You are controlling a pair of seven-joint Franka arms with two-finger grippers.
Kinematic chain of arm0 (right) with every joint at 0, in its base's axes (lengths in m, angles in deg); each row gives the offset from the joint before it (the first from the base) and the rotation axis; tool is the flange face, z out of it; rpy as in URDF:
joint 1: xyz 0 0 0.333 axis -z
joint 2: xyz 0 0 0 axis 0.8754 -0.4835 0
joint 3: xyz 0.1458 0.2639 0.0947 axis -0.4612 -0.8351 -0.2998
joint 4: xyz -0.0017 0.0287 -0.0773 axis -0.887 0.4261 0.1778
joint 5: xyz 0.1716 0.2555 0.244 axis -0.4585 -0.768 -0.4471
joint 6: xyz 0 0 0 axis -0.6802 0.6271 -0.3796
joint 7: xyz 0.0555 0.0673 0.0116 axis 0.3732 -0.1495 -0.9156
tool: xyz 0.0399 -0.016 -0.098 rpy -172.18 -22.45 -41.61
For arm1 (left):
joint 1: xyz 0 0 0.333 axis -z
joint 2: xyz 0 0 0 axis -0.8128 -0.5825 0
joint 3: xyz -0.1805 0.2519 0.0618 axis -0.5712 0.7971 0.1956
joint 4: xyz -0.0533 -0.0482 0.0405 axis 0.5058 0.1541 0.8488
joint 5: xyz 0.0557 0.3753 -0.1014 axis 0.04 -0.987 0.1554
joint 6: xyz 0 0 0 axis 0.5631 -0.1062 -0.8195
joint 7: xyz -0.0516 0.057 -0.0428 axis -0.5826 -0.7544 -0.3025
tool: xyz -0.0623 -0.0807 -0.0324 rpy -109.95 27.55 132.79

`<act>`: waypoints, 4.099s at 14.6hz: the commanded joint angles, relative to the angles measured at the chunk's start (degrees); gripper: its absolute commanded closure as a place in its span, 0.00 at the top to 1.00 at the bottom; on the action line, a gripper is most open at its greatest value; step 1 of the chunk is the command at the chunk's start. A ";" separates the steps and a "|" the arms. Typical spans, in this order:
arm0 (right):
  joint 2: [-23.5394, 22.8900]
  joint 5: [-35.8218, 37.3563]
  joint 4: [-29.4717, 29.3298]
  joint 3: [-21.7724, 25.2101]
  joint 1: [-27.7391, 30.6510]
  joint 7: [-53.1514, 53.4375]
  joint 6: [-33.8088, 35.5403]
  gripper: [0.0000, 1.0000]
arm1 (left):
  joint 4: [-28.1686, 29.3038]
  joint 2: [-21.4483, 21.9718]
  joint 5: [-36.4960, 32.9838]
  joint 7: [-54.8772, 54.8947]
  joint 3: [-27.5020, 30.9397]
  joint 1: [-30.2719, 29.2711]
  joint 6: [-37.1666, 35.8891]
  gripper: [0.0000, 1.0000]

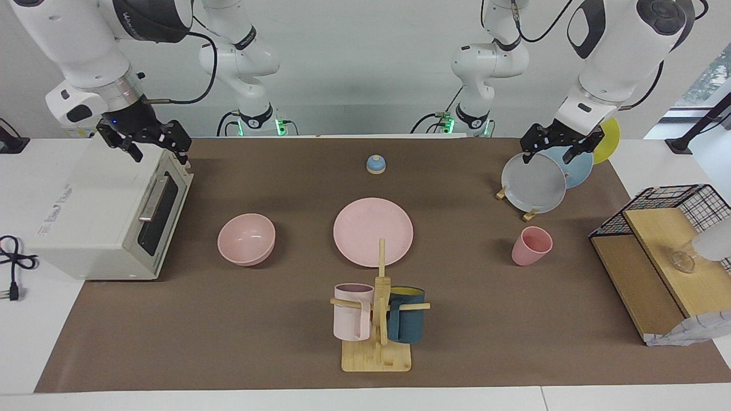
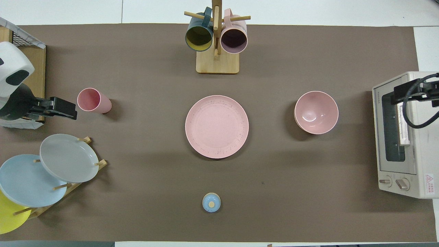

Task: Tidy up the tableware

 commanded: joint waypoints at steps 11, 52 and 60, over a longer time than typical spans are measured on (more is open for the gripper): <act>-0.19 -0.49 -0.10 -0.97 -0.47 -2.76 0.62 1.00 | 0.42 0.97 -0.47 -0.74 0.22 0.53 -0.15 1.00; -32.78 2.94 -16.80 -3.95 -39.04 39.03 -17.91 0.00 | -0.55 -15.99 0.24 -0.65 0.31 -0.26 18.56 1.00; -30.60 2.76 -6.35 -4.31 -41.34 42.49 -27.86 0.00 | 3.49 -18.63 0.24 -4.76 0.31 -0.17 25.42 1.00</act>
